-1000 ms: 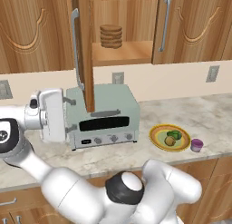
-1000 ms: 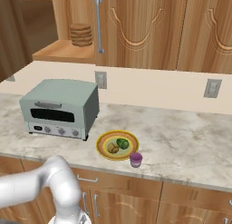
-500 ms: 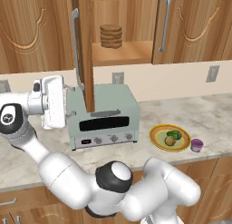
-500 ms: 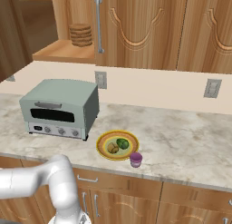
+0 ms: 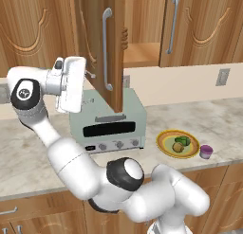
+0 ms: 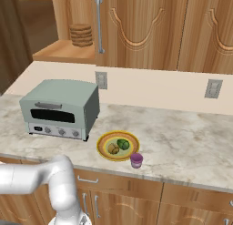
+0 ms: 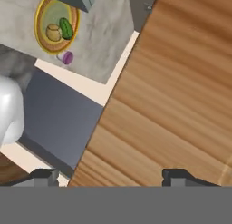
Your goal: Pick the avocado and bread from the counter and place them on the plate. Then pick the jam from the cabinet and place it next to the plate. Lastly close the cabinet door.
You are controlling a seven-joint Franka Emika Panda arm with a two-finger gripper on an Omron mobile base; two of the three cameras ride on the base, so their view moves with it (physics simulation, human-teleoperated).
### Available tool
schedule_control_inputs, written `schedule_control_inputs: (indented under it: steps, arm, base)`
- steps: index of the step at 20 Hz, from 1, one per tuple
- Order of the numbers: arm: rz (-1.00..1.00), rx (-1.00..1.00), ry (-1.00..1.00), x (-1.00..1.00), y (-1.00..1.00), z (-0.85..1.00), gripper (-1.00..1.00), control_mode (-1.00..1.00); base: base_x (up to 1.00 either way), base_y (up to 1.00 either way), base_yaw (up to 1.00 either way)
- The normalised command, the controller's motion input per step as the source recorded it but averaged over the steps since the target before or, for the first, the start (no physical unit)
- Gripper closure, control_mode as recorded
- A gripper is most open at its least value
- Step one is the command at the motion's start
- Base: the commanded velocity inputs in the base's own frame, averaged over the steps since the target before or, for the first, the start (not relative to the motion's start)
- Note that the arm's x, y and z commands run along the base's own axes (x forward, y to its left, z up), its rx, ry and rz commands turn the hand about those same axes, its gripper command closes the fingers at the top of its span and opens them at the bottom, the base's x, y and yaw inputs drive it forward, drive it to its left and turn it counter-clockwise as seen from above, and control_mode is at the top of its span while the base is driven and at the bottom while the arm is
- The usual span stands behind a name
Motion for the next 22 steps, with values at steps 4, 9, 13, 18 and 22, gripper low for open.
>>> schedule_control_inputs:
  steps: [4, 9, 13, 18, 22]
  arm:
    - [0.07, 0.13, 0.02, 0.02, -0.99, 0.28, -1.00, -1.00]
    - [0.27, 0.17, 0.02, 0.47, -1.00, -0.02, -1.00, -1.00]
    - [0.47, 0.17, -0.04, 0.89, -0.89, -0.11, -1.00, -1.00]
    - [0.61, 0.19, -0.21, 0.90, -0.66, -0.19, -1.00, -1.00]
    - [0.69, 0.20, -0.28, 0.96, -0.47, -0.22, -1.00, -1.00]
  base:
    - [0.00, 0.00, 0.00]
    - [0.00, 0.00, 0.00]
    - [0.00, 0.00, 0.00]
    - [0.00, 0.00, 0.00]
    - [0.00, 0.00, 0.00]
